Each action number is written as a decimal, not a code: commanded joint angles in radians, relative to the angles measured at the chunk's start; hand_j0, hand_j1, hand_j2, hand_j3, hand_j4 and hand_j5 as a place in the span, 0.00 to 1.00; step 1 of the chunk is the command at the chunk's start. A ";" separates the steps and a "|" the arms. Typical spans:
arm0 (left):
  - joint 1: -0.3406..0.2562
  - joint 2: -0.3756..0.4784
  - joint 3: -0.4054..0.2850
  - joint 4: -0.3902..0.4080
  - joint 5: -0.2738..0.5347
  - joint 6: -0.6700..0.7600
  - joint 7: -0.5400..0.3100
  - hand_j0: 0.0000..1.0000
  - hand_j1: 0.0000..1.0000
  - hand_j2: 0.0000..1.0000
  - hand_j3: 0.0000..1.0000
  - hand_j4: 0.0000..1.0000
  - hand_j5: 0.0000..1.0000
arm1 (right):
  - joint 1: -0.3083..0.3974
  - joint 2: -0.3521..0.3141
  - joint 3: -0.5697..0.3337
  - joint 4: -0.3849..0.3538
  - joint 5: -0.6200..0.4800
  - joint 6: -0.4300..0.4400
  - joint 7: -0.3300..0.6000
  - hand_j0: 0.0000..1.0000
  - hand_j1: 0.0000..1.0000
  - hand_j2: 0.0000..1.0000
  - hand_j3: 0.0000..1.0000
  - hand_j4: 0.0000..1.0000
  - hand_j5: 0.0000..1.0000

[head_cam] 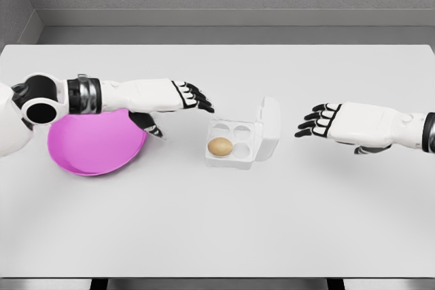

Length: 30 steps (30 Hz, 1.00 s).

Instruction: Pack egg into the box and close the box lid

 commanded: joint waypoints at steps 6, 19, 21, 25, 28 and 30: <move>0.000 0.111 0.109 0.149 0.090 0.002 0.001 1.00 1.00 1.00 1.00 1.00 1.00 | -0.009 0.004 0.002 0.000 -0.005 0.003 0.000 1.00 1.00 1.00 1.00 1.00 1.00; 0.002 0.117 0.115 0.149 0.098 0.002 0.001 1.00 1.00 1.00 1.00 1.00 1.00 | -0.048 0.023 0.048 -0.002 -0.005 0.003 0.000 1.00 1.00 1.00 1.00 1.00 1.00; 0.002 0.119 0.115 0.149 0.098 0.002 0.001 1.00 1.00 1.00 1.00 1.00 1.00 | -0.055 0.027 0.059 -0.002 -0.005 0.003 0.000 1.00 1.00 1.00 1.00 1.00 1.00; 0.003 0.119 0.115 0.147 0.098 0.002 0.001 1.00 1.00 1.00 1.00 1.00 1.00 | -0.061 0.034 0.074 -0.002 -0.005 0.003 0.000 1.00 1.00 1.00 1.00 1.00 1.00; 0.003 0.119 0.117 0.147 0.098 0.002 0.001 1.00 1.00 1.00 1.00 1.00 1.00 | -0.072 0.041 0.089 -0.002 -0.005 0.003 0.000 1.00 1.00 1.00 1.00 1.00 1.00; 0.003 0.119 0.117 0.147 0.098 0.002 0.001 1.00 1.00 1.00 1.00 1.00 1.00 | -0.081 0.046 0.099 -0.002 -0.005 0.003 0.000 1.00 1.00 1.00 1.00 1.00 1.00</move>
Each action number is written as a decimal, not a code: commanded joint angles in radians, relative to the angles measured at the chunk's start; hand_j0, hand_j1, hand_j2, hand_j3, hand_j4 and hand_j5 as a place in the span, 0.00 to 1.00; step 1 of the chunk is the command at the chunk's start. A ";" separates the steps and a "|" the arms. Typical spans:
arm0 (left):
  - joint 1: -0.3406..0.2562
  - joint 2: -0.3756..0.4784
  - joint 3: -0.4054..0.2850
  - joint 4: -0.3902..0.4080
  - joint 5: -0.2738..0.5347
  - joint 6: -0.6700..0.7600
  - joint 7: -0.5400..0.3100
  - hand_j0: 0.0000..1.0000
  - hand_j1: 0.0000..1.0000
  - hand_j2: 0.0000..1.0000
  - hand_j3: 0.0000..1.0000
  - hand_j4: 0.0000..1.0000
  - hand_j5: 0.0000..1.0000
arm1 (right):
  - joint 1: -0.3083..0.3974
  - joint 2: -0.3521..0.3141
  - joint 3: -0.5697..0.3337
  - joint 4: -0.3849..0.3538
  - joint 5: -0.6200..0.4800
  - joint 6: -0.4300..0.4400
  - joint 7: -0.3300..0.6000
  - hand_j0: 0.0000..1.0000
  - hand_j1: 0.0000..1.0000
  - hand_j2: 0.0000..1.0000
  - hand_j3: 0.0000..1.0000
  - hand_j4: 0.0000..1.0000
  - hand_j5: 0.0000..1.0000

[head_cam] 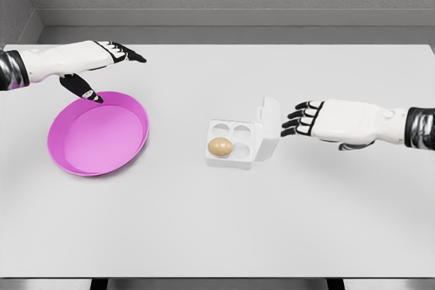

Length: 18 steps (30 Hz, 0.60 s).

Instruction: Pack egg into the box and close the box lid

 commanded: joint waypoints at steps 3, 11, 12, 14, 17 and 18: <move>0.000 0.001 0.002 0.000 0.007 0.002 0.000 1.00 1.00 1.00 1.00 1.00 1.00 | -0.005 0.011 0.020 0.000 -0.004 0.002 0.000 1.00 1.00 1.00 1.00 1.00 1.00; 0.000 0.001 0.002 0.000 0.007 0.002 0.000 1.00 1.00 1.00 1.00 1.00 1.00 | -0.040 0.041 0.022 0.000 -0.004 0.002 0.000 1.00 1.00 1.00 1.00 1.00 1.00; 0.000 0.001 0.002 0.000 0.007 0.002 0.000 1.00 1.00 1.00 1.00 1.00 1.00 | -0.043 0.052 0.023 0.000 -0.004 0.002 0.000 1.00 1.00 1.00 1.00 1.00 1.00; 0.000 0.001 0.002 0.000 0.007 0.002 0.000 1.00 1.00 1.00 1.00 1.00 1.00 | -0.069 0.073 0.060 -0.002 -0.004 0.002 0.000 1.00 1.00 1.00 1.00 1.00 1.00; 0.002 0.001 0.002 0.000 0.007 0.002 0.000 1.00 1.00 1.00 1.00 1.00 1.00 | -0.089 0.092 0.089 -0.002 -0.004 0.002 0.000 1.00 1.00 1.00 1.00 1.00 1.00; 0.002 0.001 0.002 0.000 0.007 0.002 0.000 1.00 1.00 1.00 1.00 1.00 1.00 | -0.094 0.107 0.109 -0.002 -0.004 0.002 0.000 1.00 1.00 1.00 1.00 1.00 1.00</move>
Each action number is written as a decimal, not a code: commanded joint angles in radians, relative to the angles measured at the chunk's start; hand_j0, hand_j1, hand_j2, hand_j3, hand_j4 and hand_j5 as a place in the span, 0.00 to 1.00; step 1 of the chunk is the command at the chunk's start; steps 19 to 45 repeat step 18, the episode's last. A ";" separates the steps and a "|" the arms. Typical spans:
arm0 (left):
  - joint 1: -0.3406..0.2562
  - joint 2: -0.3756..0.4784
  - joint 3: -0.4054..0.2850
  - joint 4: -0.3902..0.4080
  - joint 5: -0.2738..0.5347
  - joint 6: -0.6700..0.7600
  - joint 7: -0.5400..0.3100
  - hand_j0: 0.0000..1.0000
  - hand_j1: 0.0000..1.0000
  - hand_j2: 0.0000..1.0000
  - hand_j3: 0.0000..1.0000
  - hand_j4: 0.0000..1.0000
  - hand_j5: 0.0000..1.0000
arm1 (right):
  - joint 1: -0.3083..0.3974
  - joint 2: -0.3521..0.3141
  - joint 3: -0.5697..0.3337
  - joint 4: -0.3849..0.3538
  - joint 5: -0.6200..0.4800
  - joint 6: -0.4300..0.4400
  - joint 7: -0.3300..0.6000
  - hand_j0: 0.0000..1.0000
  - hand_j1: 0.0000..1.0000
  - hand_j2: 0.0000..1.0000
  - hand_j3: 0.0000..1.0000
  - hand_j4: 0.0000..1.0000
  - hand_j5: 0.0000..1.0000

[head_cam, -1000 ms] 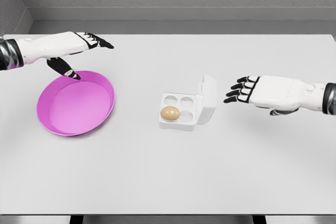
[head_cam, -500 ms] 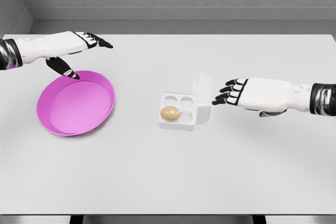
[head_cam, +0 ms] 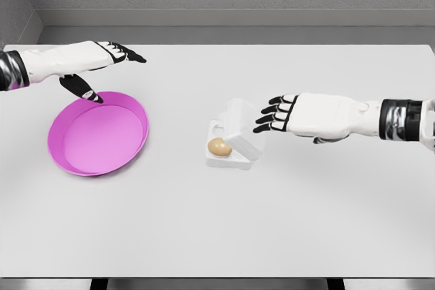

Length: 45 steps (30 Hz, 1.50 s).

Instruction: Pack egg into the box and close the box lid

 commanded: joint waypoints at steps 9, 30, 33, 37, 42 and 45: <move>-0.002 -0.004 0.000 0.006 0.007 0.002 0.000 1.00 1.00 1.00 1.00 1.00 1.00 | -0.005 0.037 -0.052 0.016 -0.006 0.002 0.000 1.00 1.00 1.00 1.00 1.00 1.00; 0.000 -0.018 -0.003 0.021 0.008 0.002 0.000 1.00 1.00 1.00 1.00 1.00 1.00 | 0.043 0.019 -0.172 0.089 -0.120 0.002 0.000 1.00 1.00 1.00 1.00 1.00 1.00; 0.000 -0.018 -0.003 0.021 0.008 0.002 0.000 1.00 1.00 1.00 1.00 1.00 1.00 | 0.043 0.019 -0.172 0.089 -0.120 0.002 0.000 1.00 1.00 1.00 1.00 1.00 1.00; 0.000 -0.018 -0.003 0.021 0.008 0.002 0.000 1.00 1.00 1.00 1.00 1.00 1.00 | 0.043 0.019 -0.172 0.089 -0.120 0.002 0.000 1.00 1.00 1.00 1.00 1.00 1.00; 0.000 -0.018 -0.003 0.021 0.008 0.002 0.000 1.00 1.00 1.00 1.00 1.00 1.00 | 0.043 0.019 -0.172 0.089 -0.120 0.002 0.000 1.00 1.00 1.00 1.00 1.00 1.00; 0.000 -0.018 -0.003 0.021 0.008 0.002 0.000 1.00 1.00 1.00 1.00 1.00 1.00 | 0.043 0.019 -0.172 0.089 -0.120 0.002 0.000 1.00 1.00 1.00 1.00 1.00 1.00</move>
